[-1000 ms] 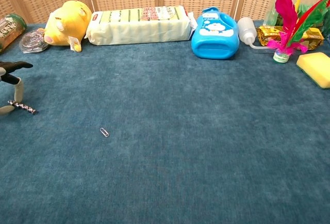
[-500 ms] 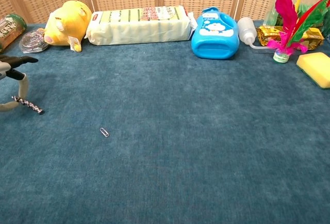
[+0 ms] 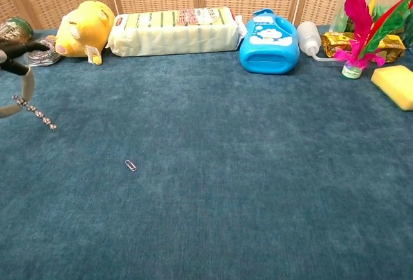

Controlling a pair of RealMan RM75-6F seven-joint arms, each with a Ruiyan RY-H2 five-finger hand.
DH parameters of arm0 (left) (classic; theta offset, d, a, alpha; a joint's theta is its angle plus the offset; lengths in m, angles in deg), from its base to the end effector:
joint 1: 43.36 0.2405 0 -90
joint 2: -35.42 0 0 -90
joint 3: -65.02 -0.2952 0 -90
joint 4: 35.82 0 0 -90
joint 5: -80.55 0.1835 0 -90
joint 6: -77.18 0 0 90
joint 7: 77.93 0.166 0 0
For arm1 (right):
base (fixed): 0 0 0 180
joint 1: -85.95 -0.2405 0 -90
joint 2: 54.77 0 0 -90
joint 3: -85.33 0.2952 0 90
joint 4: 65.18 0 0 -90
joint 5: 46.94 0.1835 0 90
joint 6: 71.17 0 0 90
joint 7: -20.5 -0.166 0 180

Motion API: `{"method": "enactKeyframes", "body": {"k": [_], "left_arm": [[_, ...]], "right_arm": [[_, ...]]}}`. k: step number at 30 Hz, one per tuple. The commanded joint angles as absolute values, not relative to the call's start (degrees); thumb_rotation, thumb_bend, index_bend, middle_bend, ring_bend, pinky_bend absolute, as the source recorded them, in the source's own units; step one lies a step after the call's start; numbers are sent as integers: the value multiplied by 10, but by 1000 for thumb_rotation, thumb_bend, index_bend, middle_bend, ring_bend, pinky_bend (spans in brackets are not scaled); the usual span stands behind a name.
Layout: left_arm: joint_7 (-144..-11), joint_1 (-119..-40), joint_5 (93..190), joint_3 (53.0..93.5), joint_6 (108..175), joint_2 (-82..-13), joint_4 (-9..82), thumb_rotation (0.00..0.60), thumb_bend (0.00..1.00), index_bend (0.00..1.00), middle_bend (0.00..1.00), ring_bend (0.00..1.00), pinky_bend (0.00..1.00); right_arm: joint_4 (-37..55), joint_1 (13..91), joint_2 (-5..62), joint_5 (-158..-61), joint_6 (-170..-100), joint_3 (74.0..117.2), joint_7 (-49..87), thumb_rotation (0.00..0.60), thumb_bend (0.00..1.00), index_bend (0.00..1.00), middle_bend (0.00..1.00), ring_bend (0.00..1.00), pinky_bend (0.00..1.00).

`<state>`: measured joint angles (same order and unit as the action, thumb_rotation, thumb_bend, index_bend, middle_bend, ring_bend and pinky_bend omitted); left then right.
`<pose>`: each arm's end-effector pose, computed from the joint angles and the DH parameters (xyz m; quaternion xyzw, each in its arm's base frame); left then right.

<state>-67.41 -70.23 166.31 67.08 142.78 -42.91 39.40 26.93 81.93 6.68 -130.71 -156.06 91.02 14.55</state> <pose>-0.2940 0.3275 0.0850 -0.7612 -0.2728 -0.3129 0.4983 -0.3417 -0.2077 0.2272 0.5584 -0.4008 0.4120 0.5981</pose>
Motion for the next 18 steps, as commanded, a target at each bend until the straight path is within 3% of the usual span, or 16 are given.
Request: {"method": "enactKeyframes", "body": {"k": [1,9,18], "left_arm": [[-644,-707,1673,674,1437,-404,436,600,711,585,20,0,22],[-519,-727,1683,676,1421,-345,565,600,710,585,20,0,22],[-339,-757,1711,675,1392,-321,643,600,711,585,44,0,22]], "right_arm": [[269,819,67,-1307,-1560,910,145,528,0,0,0,0,0],[269,818,67,-1308,-1560,910,144,529,0,0,0,0,0],[270,819,65,-1309,-1560,910,141,529,0,0,0,0,0]]}}
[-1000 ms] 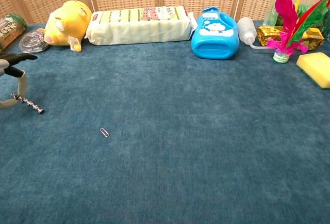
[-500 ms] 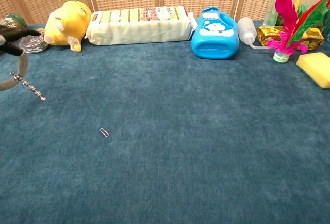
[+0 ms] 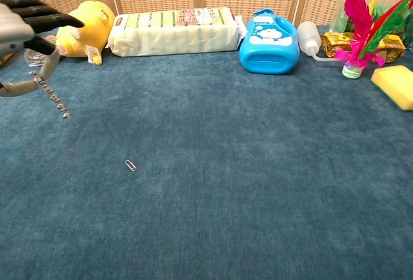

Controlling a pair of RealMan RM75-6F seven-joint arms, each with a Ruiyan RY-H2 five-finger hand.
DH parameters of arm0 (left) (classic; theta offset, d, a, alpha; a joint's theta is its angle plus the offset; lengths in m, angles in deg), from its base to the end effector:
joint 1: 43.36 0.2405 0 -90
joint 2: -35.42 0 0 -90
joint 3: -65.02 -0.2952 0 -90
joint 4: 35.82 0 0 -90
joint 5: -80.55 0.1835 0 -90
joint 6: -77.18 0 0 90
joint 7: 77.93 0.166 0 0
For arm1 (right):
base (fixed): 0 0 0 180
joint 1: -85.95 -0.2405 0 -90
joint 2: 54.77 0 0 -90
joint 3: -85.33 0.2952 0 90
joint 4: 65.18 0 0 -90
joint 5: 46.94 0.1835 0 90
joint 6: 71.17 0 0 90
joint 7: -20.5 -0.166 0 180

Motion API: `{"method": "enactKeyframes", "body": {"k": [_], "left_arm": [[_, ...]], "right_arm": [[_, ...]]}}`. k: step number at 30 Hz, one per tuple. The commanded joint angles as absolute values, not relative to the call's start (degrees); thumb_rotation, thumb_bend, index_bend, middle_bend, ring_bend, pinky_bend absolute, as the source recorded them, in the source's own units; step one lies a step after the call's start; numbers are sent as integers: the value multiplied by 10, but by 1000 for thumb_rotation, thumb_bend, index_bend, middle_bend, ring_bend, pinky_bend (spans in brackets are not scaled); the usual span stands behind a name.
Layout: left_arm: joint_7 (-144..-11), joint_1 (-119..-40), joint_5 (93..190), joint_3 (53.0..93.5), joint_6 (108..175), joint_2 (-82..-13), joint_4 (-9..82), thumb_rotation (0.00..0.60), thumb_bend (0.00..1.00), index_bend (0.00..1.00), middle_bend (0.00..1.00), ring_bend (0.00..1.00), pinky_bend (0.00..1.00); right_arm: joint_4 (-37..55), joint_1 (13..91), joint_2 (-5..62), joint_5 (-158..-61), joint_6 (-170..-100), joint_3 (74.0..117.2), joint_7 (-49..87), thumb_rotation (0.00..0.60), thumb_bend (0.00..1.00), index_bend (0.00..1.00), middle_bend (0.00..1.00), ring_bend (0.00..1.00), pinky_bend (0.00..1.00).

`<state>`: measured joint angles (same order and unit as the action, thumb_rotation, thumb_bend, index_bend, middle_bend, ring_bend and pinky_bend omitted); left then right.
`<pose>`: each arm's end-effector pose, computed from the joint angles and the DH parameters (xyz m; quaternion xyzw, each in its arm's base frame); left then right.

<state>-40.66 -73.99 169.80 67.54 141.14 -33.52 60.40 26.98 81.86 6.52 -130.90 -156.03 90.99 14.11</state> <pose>-0.2114 0.3114 0.1056 -0.8267 -0.0930 -0.2795 0.4794 -0.3409 -0.2081 0.2277 0.5588 -0.4017 0.4143 0.5956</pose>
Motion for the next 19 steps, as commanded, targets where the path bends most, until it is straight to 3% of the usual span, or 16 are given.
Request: {"method": "enactKeyframes", "body": {"k": [1,19], "left_arm": [[-320,-761,1711,675,1386,-321,651,600,711,585,44,0,22],[-156,-780,1701,678,1364,-355,710,600,711,585,48,32,22]], "right_arm": [[270,818,65,-1309,-1560,910,141,529,0,0,0,0,0],[277,812,64,-1304,-1552,914,139,530,0,0,0,0,0]]}}
